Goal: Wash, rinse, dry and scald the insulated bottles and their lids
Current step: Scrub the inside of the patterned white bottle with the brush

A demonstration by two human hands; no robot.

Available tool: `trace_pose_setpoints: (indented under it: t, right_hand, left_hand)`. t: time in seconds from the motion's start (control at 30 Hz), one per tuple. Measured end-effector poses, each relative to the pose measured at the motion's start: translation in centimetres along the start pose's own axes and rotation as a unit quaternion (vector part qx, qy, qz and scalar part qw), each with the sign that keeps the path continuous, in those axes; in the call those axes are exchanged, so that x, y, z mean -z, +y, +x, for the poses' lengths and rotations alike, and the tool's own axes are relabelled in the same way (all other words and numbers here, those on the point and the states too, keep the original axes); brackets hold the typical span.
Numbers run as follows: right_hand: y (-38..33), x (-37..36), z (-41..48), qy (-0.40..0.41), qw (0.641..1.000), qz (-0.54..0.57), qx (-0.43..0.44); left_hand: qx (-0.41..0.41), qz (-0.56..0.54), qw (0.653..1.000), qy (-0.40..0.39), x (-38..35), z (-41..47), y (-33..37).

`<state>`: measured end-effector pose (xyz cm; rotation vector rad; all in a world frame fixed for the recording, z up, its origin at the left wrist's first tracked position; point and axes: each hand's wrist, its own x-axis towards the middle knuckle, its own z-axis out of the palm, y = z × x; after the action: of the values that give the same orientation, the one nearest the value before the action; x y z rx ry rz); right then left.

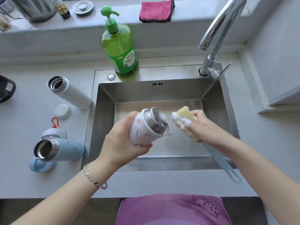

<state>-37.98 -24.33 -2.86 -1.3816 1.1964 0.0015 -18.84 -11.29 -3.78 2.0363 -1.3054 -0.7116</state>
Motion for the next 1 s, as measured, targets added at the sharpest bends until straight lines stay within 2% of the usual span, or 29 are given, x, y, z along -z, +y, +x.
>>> trace_pose_setpoints:
  t: [0.03, 0.13, 0.2, 0.37, 0.53, 0.6, 0.67, 0.77, 0.87, 0.93, 1.0]
  right_hand:
    - [-0.2, 0.2, 0.0, 0.015, 0.999, 0.026, 0.031]
    - [-0.6, -0.2, -0.2, 0.048, 0.987, 0.006, 0.153]
    - [-0.6, -0.9, -0.6, 0.062, 0.979, 0.006, 0.194]
    - [-0.6, -1.9, -2.2, 0.015, 0.976, 0.162, 0.141]
    - [-0.9, -2.2, -2.3, 0.027, 0.971, 0.191, 0.141]
    - [-0.8, -2.1, -1.5, 0.048, 0.976, 0.166, 0.134]
    - [-0.4, -2.2, -1.1, 0.030, 0.983, 0.130, 0.126]
    - [0.5, -2.1, -1.5, -0.012, 0.994, 0.071, 0.081]
    - [0.9, 0.2, -1.4, 0.023, 0.996, -0.053, 0.067]
    - [0.9, 2.0, -1.7, 0.028, 0.979, -0.177, 0.095]
    - [0.2, 3.1, -2.3, 0.018, 0.957, -0.240, 0.161]
  left_hand:
    - [0.017, -0.008, 1.000, -0.012, -0.2, 0.0, 0.1]
    - [0.032, -0.036, 0.998, -0.044, -1.1, -0.4, 0.6]
    - [0.036, -0.056, 0.997, -0.049, -1.5, -0.4, 1.0]
    - [0.053, -0.119, 0.991, -0.036, -1.7, -0.8, 0.9]
    - [0.078, -0.163, 0.983, -0.038, -2.7, -1.4, 1.1]
    - [0.053, -0.140, 0.987, -0.053, -2.5, -1.6, 1.0]
    - [0.025, -0.125, 0.990, -0.055, -2.0, -1.3, 1.1]
    - [0.036, -0.146, 0.989, -0.004, -1.1, -0.1, 0.7]
    - [0.042, -0.134, 0.990, 0.001, -0.4, 0.6, -0.6]
    - [0.046, -0.116, 0.992, -0.020, -0.2, 0.5, -1.5]
    - [0.047, -0.088, 0.994, -0.038, -0.3, 0.3, -2.4]
